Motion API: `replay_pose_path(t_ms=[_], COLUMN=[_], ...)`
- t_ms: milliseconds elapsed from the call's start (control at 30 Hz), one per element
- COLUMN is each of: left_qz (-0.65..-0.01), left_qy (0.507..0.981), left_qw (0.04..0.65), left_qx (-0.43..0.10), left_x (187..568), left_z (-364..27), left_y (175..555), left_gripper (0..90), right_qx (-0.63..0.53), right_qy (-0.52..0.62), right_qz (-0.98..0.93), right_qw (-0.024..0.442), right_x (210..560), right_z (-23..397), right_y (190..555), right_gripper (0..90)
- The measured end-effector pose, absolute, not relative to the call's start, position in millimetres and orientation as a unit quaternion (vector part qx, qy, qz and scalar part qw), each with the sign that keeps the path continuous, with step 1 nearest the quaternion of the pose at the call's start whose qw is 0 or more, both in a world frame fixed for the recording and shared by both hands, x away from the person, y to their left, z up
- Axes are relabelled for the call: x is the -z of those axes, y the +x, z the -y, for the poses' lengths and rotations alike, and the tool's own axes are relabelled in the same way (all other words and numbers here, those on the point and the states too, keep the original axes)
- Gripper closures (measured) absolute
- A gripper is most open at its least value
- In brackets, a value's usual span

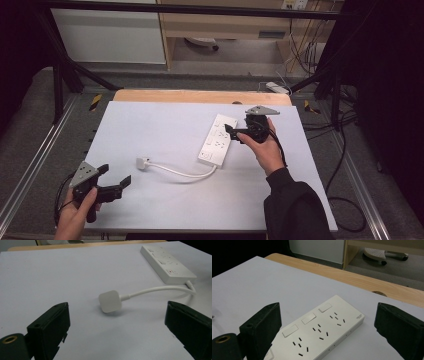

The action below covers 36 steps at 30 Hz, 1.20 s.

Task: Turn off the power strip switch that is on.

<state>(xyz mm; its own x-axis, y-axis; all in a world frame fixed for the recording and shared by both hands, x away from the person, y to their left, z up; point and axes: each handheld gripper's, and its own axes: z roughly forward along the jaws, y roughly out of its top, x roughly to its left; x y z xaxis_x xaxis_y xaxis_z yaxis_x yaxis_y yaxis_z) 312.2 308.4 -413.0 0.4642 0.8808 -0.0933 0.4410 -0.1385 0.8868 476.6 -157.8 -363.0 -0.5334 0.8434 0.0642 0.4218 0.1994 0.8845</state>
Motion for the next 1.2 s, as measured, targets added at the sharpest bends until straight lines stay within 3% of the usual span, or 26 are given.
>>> replay_pose_path(t_ms=[833, 1200], left_qz=[-0.464, -0.464], left_qy=[0.716, 0.716], left_qw=[0.465, 0.466], left_qx=[-0.236, -0.235], left_x=[414, 414], left_z=[-309, -310], left_y=[314, 313], left_gripper=[6.0, 6.0], right_qx=[-0.469, -0.467], right_qy=[0.433, 0.429], right_qz=[-0.736, -0.737], right_qw=[0.224, 0.234], right_x=[364, 364], right_z=[149, 143], right_y=[497, 500], right_gripper=[10.9, 20.7])
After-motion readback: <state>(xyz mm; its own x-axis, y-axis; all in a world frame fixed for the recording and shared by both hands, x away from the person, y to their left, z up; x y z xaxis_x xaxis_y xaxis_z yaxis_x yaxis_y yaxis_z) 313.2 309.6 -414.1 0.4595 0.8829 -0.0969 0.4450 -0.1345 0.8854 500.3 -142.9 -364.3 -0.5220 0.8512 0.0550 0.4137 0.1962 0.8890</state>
